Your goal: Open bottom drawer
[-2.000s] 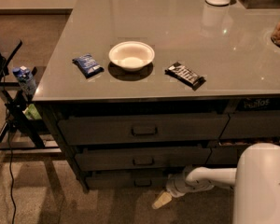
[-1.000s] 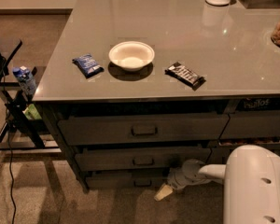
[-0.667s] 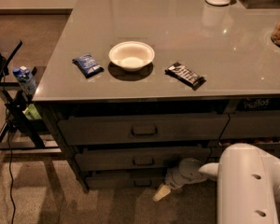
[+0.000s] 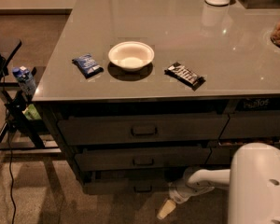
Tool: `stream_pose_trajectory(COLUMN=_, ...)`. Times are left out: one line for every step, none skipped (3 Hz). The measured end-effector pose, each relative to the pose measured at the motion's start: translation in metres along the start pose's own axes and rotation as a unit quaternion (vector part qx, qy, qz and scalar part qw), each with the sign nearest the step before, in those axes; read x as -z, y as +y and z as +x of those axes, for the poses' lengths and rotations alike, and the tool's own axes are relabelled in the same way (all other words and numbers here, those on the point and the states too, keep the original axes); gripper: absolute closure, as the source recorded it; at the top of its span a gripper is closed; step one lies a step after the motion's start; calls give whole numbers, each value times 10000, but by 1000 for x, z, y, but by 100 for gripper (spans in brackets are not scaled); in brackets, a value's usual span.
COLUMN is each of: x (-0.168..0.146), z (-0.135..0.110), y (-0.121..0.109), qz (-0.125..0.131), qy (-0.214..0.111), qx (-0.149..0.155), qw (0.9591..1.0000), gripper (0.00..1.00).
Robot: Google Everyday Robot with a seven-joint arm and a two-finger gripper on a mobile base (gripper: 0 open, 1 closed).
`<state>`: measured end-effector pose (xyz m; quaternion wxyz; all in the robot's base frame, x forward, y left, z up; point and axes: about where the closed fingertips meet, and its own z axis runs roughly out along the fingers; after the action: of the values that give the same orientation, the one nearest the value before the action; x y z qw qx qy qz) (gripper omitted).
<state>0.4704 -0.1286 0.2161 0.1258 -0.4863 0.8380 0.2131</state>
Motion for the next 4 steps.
stream_pose_trajectory(x=1, z=4, y=3, qz=-14, qy=3, qx=-21, qw=10000, gripper=0)
stream_pose_trajectory(x=0, z=-6, y=0, qz=54, qy=-93, qx=82, qw=9999, gripper=0)
stream_pose_trajectory(x=15, z=-22, y=-9, qz=331, qy=-204, qx=302, qw=9988, gripper=0)
stream_pose_trajectory(x=29, z=-32, y=-16, qz=527, qy=-280, qx=402, qw=9974, gripper=0)
